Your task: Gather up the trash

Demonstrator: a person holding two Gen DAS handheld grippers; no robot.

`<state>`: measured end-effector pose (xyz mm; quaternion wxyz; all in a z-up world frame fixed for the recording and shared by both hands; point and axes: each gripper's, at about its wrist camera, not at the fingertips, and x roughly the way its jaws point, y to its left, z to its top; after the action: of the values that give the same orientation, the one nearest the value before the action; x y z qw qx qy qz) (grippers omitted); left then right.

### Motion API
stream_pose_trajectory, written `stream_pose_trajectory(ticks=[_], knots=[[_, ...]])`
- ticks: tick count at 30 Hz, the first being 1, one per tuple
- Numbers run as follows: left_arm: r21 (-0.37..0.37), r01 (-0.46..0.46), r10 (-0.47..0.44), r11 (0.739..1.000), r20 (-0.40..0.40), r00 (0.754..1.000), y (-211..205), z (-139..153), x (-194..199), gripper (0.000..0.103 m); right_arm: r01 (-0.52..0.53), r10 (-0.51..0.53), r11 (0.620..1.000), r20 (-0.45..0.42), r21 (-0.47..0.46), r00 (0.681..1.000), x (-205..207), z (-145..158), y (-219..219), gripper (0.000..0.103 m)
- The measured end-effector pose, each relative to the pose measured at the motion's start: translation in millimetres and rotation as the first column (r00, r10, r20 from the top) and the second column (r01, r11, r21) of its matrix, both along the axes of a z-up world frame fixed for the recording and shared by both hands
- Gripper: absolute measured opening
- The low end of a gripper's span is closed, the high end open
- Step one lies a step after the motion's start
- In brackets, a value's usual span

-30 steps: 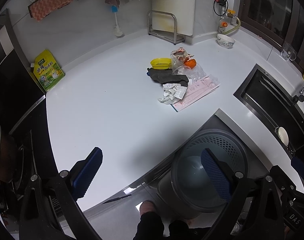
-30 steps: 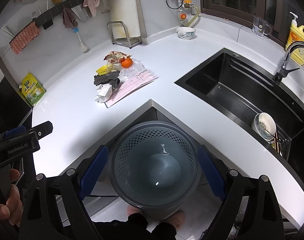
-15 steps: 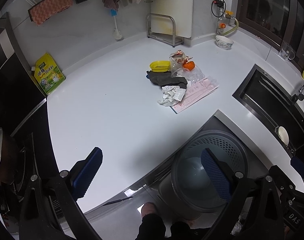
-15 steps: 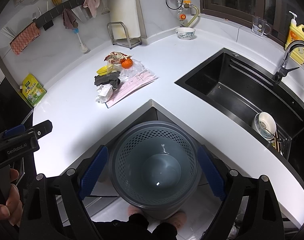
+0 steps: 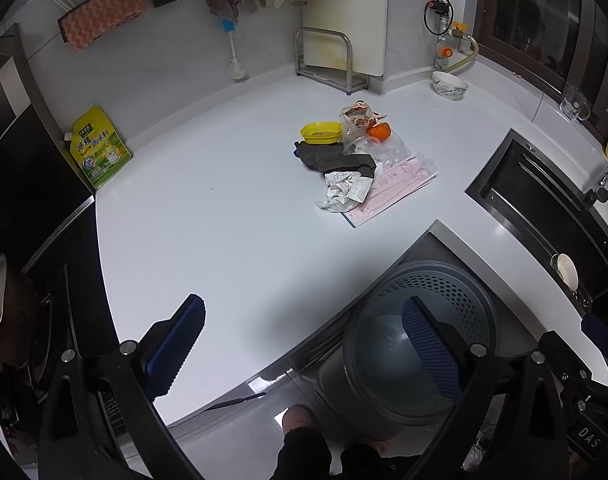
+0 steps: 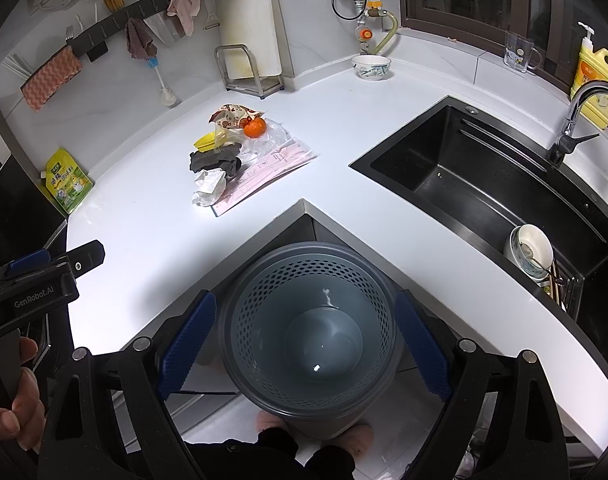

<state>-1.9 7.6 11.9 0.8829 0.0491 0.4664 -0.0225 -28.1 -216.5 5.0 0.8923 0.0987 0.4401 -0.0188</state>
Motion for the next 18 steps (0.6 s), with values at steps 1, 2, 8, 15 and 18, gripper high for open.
stream_pose_trajectory(ticks=[1,2,8,15,18], knots=[[0.0,0.0,0.0,1.0,0.0,1.0,0.0,0.0,0.0,0.097,0.0,0.0,1.0,0.0,0.0,1.0,0.4,0.6,0.3,0.086],[-0.001,0.001,-0.001,1.0,0.0,1.0,0.0,-0.3,-0.1,0.097,0.0,0.0,1.0,0.001,0.001,1.0,-1.4,-0.5,-0.6,0.086],[-0.003,0.001,-0.001,1.0,-0.007,1.0,1.0,-1.2,-1.5,0.097,0.0,0.0,1.0,0.002,0.002,1.0,-1.6,-0.7,-0.8,0.086],[0.002,0.0,0.0,1.0,-0.006,1.0,0.6,-0.8,-1.5,0.097,-0.001,0.001,1.0,0.004,0.004,1.0,-2.7,0.5,-0.4,0.086],[0.006,-0.002,0.002,1.0,-0.002,1.0,-0.7,0.5,-2.6,0.097,-0.005,0.005,1.0,0.007,0.009,1.0,-3.9,1.4,0.0,0.086]])
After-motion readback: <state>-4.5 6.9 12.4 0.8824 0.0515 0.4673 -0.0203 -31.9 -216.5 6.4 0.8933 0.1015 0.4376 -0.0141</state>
